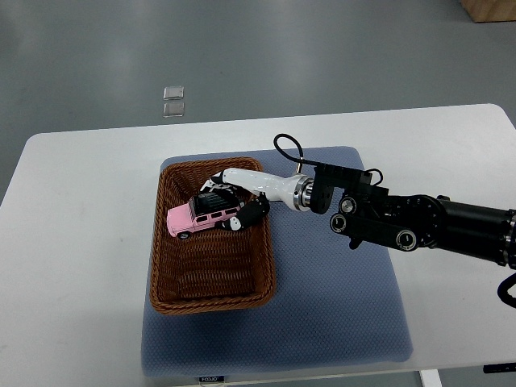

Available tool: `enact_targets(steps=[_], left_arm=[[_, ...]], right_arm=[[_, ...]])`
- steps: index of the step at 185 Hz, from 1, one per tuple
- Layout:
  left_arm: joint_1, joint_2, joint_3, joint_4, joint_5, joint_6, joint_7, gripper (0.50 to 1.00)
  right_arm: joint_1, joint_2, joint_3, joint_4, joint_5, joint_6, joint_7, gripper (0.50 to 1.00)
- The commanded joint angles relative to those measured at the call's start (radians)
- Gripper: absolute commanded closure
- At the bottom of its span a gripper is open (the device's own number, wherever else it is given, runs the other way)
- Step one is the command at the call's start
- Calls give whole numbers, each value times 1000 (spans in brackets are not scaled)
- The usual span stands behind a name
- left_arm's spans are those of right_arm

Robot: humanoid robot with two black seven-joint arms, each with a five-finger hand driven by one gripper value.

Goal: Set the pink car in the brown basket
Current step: 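Carry the held car over the wicker basket and lower it, then open the right hand to release the car into the basket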

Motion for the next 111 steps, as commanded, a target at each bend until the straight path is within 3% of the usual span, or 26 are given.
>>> enact_targets(steps=[1,7,38,64,91,111], left_arm=[[0,0,0,0,-1,0,0,500],[0,0,0,0,-1,0,0,500],[0,0,-2,1,-1,0,0,500],[0,0,-2,1,-1,0,-2,500],[0,0,-2,1,-1,0,0,500],[0,0,-2,1,-1,0,0,500]], right_arm=[[-10,2,-17,-10,-1,1,1,736],[-11,11,-23,-17,-1,1,1,703],[-25,19,-29,-28,-2,-1,1,648],[-18,-1,6,-27,15,-11,2,644],[-21,-50,190,-20,24,-19,4,640],[-48,-78,333,-20,93,-18,2,605]])
